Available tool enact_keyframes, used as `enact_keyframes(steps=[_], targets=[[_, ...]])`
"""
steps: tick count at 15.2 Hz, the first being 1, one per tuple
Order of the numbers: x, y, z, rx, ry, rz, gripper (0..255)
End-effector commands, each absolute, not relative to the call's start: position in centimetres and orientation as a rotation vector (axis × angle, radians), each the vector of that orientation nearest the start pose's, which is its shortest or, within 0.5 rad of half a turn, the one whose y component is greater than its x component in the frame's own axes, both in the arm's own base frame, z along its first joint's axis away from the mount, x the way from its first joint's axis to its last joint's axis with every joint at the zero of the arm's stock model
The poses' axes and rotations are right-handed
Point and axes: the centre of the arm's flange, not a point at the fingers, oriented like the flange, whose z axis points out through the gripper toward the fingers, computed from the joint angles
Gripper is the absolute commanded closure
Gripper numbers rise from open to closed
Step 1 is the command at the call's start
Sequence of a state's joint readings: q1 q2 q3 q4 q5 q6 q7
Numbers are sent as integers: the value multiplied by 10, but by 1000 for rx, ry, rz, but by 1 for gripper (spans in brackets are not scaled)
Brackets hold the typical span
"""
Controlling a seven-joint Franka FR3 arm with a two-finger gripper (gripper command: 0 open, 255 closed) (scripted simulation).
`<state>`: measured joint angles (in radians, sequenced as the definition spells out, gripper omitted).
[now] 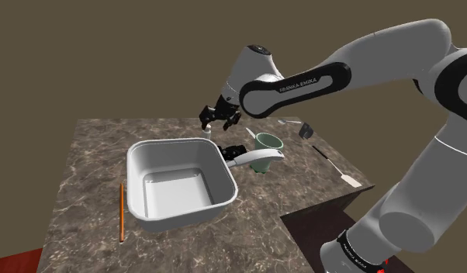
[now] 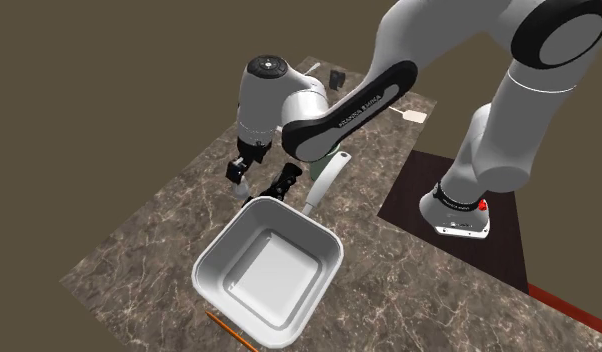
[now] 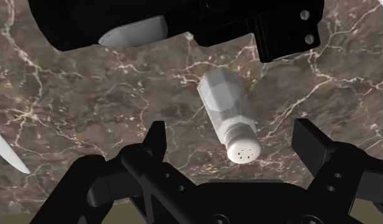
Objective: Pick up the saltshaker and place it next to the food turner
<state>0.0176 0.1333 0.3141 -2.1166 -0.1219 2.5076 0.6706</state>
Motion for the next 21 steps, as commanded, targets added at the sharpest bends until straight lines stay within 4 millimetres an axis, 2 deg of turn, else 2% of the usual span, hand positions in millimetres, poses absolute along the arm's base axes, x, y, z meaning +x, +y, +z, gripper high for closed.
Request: enact_keyframes(steps=[1,8,16,17,21], targets=[[565,197,367,-3000,400,-394,0],[574,199,334,-3000,400,-394,0],[574,199,334,-3000,400,-394,0],[574,199,334,-3000,400,-394,255],[574,199,334,-3000,400,-394,255]])
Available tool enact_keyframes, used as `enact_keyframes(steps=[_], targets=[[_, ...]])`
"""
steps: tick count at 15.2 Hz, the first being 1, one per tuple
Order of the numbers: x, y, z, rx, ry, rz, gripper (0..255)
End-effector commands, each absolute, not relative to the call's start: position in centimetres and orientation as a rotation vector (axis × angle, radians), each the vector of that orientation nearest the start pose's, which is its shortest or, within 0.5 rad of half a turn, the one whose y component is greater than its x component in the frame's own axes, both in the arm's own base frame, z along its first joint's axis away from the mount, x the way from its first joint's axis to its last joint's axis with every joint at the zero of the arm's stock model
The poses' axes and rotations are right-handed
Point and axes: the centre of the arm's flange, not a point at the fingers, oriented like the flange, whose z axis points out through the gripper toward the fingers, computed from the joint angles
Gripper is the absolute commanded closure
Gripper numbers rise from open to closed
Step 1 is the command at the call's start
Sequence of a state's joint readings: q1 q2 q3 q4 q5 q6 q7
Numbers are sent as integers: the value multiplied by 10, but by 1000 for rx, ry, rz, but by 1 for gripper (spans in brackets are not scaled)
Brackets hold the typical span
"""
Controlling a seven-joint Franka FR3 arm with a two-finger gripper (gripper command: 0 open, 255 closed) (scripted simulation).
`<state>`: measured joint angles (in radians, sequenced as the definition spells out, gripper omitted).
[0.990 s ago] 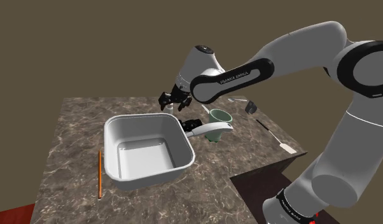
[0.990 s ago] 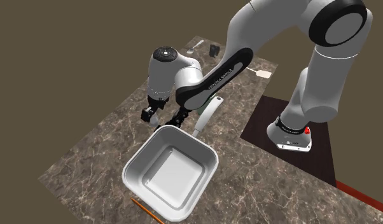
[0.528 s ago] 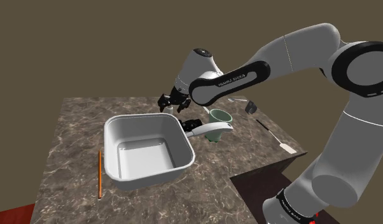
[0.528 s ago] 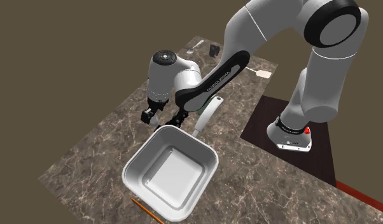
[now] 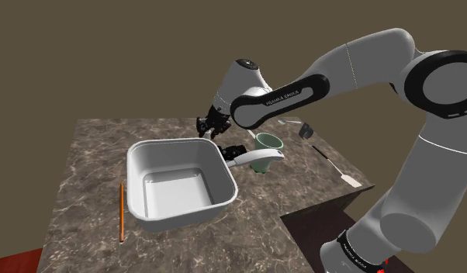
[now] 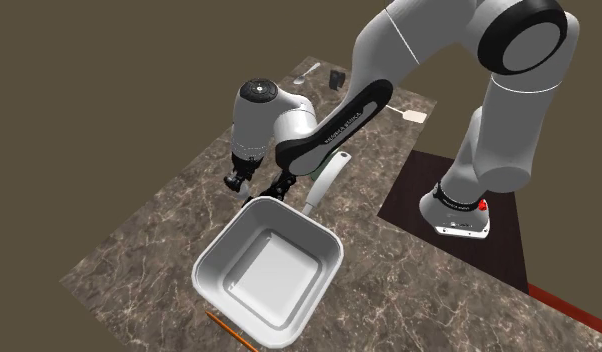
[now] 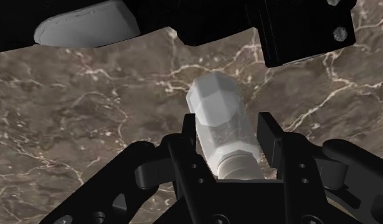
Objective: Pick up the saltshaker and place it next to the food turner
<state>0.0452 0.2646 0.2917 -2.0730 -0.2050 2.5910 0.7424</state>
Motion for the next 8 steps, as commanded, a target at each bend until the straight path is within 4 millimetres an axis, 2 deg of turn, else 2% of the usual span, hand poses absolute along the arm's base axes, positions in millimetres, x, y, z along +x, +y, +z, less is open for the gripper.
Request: enact_keyframes(steps=[1,5,8], targets=[[574,199,334,-3000,400,-394,255],[574,199,334,-3000,400,-394,255],[574,199,350,-3000,400,-394,255]])
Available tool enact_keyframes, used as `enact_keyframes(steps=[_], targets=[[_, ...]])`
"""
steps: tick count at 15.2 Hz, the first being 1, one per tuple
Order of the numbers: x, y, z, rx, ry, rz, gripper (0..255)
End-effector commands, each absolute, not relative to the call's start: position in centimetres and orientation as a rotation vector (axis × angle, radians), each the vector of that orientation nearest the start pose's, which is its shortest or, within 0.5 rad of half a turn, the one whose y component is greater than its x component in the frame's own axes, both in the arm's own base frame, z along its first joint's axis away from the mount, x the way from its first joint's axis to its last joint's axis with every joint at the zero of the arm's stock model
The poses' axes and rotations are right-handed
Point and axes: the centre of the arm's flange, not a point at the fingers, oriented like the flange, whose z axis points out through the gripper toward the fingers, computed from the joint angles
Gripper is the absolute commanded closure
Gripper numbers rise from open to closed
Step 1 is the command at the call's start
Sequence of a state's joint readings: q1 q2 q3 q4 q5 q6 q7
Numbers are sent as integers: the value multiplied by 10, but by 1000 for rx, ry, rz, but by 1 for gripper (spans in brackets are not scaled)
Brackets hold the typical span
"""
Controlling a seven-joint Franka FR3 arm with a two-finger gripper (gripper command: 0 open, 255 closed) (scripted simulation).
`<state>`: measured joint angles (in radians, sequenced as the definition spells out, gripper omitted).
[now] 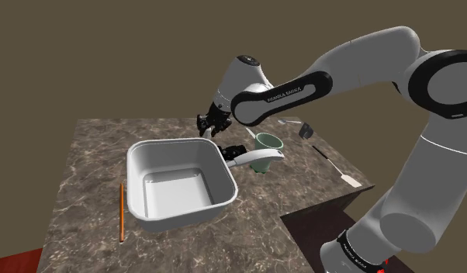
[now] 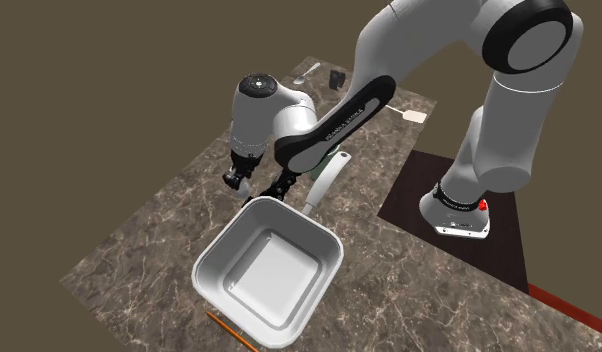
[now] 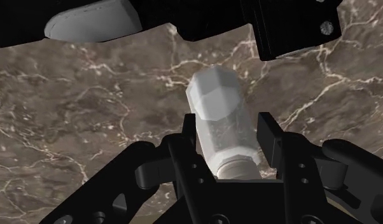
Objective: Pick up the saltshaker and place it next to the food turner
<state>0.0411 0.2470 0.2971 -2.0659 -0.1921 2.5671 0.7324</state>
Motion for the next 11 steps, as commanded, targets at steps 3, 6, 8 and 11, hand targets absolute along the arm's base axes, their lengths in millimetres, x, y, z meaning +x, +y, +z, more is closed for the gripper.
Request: enact_keyframes(steps=[3,6,8,11], targets=[[574,199,366,-3000,400,-394,255],[574,199,382,-3000,400,-394,255],[574,199,392,-3000,400,-394,255],[574,199,408,-3000,400,-394,255]])
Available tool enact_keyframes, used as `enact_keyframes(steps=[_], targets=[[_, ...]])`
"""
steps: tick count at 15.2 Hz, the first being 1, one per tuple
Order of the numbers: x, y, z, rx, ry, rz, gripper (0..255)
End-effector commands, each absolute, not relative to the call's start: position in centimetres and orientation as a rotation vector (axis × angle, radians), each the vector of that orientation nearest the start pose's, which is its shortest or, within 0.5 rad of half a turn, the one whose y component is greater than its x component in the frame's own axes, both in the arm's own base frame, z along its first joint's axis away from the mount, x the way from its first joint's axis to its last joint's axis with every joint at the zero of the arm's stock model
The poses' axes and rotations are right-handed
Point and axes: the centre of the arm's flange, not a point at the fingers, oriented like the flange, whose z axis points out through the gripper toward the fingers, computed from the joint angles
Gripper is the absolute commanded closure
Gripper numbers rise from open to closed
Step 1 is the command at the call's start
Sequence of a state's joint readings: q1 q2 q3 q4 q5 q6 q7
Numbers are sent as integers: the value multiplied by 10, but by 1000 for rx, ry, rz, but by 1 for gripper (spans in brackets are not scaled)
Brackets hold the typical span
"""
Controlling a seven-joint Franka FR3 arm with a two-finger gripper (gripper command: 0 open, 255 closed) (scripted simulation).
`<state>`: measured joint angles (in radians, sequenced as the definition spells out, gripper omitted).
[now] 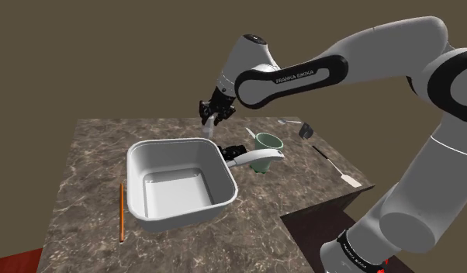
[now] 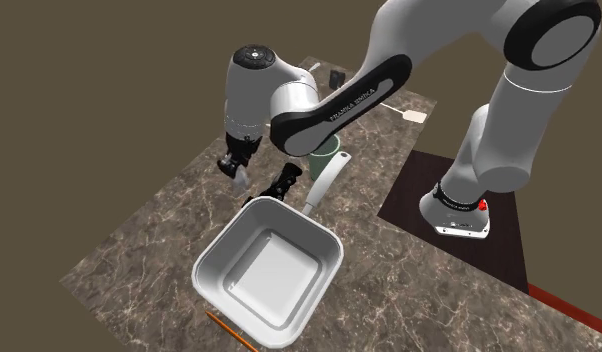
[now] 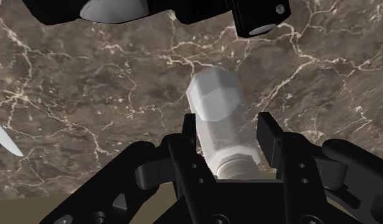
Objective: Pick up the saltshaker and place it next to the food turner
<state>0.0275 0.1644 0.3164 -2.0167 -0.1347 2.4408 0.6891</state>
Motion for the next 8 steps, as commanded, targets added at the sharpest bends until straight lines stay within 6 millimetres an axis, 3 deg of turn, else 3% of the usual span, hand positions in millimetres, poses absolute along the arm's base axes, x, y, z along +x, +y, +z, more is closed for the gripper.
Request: enact_keyframes(steps=[1,8], targets=[[574,199,413,-3000,400,-394,255],[574,199,450,-3000,400,-394,255]])
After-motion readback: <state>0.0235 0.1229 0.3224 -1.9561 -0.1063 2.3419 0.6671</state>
